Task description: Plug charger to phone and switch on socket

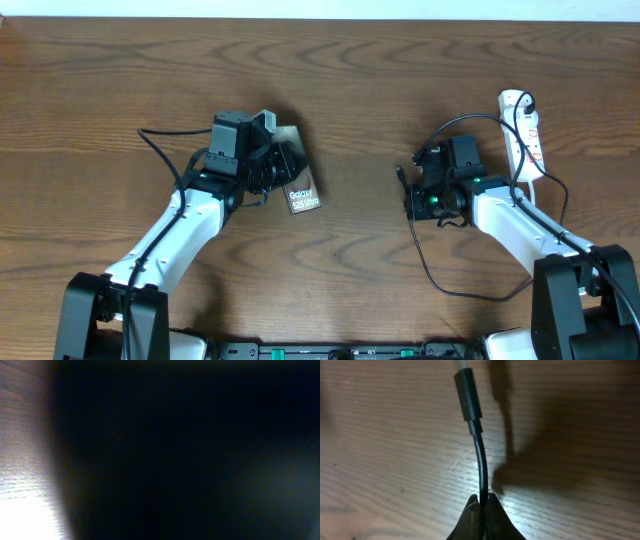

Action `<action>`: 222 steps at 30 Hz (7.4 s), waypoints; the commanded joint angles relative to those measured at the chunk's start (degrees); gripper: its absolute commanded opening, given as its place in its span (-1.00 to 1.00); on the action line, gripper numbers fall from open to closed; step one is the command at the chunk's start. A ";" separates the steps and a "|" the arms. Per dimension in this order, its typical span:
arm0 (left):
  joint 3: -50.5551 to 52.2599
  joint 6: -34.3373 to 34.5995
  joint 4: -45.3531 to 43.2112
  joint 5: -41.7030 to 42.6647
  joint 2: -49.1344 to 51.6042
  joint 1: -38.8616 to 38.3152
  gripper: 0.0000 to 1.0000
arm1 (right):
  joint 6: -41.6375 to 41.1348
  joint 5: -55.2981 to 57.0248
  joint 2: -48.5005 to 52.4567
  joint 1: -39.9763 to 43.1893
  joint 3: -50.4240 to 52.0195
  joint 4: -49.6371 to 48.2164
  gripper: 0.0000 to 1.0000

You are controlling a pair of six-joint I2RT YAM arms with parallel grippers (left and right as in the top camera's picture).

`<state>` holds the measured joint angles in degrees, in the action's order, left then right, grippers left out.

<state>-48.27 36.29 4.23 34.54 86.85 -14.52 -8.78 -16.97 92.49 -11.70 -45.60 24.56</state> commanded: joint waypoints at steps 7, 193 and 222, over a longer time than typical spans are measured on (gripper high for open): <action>-0.90 -1.42 -0.17 0.52 -1.33 -0.07 -0.85 | 0.74 4.02 0.31 -0.39 0.74 -3.50 -0.67; -0.92 32.81 -51.30 13.81 -1.44 -4.57 -0.85 | 5.51 -72.48 -7.85 1.86 -2.19 -20.55 -0.98; -0.92 32.81 -52.76 14.32 -1.44 -4.59 -0.85 | -3.67 -71.04 -7.85 1.86 -2.16 -26.67 -0.98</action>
<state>-48.27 69.06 -47.77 48.47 86.78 -19.05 -8.84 -87.68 85.06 -9.30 -47.29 -0.71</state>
